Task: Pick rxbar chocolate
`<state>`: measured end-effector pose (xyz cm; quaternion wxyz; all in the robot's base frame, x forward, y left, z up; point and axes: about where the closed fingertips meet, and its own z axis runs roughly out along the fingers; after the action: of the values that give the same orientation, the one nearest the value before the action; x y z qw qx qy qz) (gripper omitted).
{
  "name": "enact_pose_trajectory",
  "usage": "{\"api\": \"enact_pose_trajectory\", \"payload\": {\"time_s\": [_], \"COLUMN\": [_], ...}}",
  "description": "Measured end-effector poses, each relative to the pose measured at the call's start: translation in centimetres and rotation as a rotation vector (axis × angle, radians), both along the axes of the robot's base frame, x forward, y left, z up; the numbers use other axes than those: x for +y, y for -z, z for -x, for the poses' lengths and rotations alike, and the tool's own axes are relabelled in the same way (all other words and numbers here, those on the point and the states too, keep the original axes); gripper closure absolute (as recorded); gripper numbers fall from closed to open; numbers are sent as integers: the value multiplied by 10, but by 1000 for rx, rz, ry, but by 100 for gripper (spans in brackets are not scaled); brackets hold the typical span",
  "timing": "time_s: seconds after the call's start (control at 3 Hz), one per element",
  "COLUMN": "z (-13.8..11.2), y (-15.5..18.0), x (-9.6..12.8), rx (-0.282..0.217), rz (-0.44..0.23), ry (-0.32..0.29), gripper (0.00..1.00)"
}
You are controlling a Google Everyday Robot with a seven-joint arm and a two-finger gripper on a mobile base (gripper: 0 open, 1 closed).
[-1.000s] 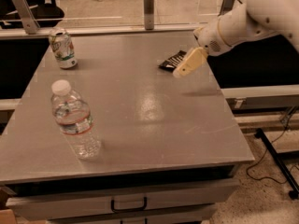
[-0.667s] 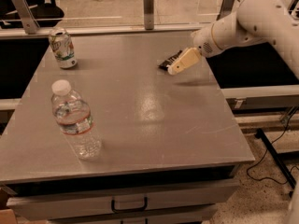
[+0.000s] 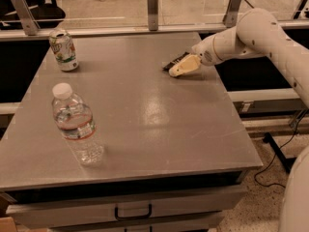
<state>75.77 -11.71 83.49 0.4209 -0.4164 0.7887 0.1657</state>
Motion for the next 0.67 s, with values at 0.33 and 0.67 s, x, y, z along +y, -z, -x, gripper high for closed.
{"api": "enact_pose_trajectory", "payload": {"time_s": [0.33,0.67], "z": [0,9], "y": [4,3], "x": [2,16], "rx": [25,47], "rz": [-35,-56], "ry": [16,-18], "gripper": [41,65]}}
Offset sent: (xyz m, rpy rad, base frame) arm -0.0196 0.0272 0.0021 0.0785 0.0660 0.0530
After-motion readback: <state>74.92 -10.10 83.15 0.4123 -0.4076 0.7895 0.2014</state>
